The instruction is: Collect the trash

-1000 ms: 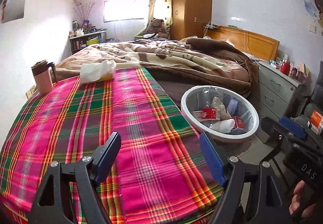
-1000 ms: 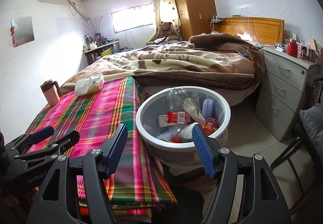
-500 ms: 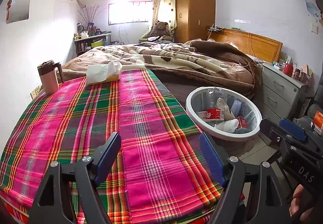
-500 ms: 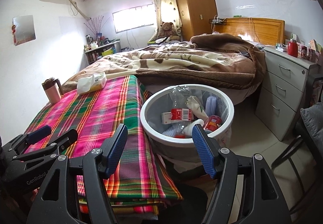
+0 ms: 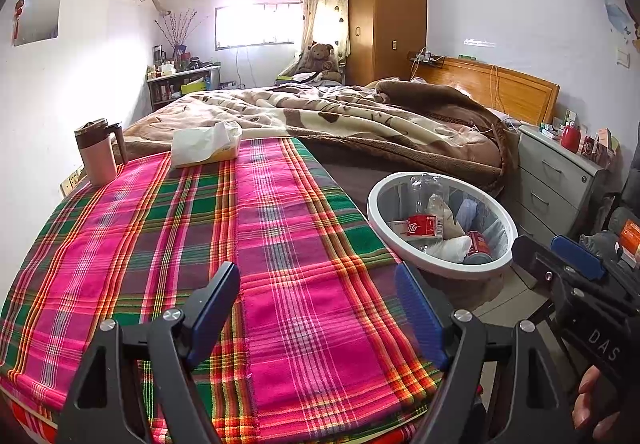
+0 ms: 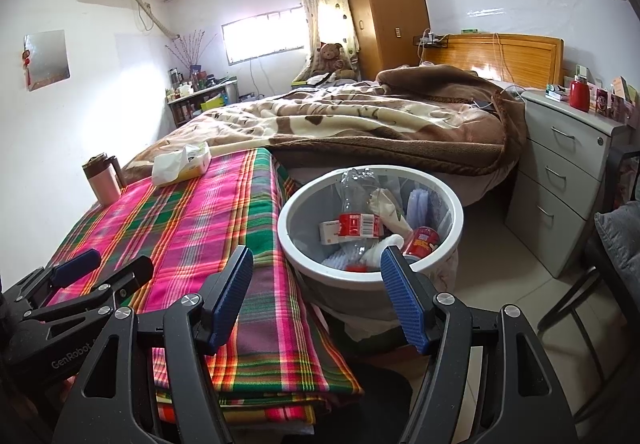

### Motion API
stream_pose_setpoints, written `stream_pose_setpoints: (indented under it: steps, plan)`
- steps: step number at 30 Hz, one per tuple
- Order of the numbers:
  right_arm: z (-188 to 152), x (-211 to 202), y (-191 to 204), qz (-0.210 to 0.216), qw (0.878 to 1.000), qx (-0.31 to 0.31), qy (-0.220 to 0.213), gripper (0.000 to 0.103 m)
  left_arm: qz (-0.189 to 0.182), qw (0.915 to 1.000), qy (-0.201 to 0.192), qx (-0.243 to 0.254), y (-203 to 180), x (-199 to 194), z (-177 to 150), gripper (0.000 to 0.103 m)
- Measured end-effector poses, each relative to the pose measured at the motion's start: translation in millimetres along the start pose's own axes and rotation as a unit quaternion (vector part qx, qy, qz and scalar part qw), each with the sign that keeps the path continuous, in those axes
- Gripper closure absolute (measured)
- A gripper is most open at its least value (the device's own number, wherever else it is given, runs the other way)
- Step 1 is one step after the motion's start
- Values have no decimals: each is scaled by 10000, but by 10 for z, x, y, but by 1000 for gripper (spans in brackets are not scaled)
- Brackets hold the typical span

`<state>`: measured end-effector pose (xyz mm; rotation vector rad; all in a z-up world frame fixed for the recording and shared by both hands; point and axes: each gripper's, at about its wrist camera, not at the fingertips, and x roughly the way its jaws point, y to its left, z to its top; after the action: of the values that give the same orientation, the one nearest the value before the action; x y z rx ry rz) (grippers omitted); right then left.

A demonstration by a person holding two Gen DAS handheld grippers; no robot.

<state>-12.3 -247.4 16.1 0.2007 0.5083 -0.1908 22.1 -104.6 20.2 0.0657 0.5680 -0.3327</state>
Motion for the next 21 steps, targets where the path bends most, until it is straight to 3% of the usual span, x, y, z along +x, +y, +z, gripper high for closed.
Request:
stream_pose_setpoints:
  steps: [21]
  plan:
    - [8, 1, 10, 6, 10000, -3, 13, 35, 9, 10000, -32, -32, 24, -57, 5, 22]
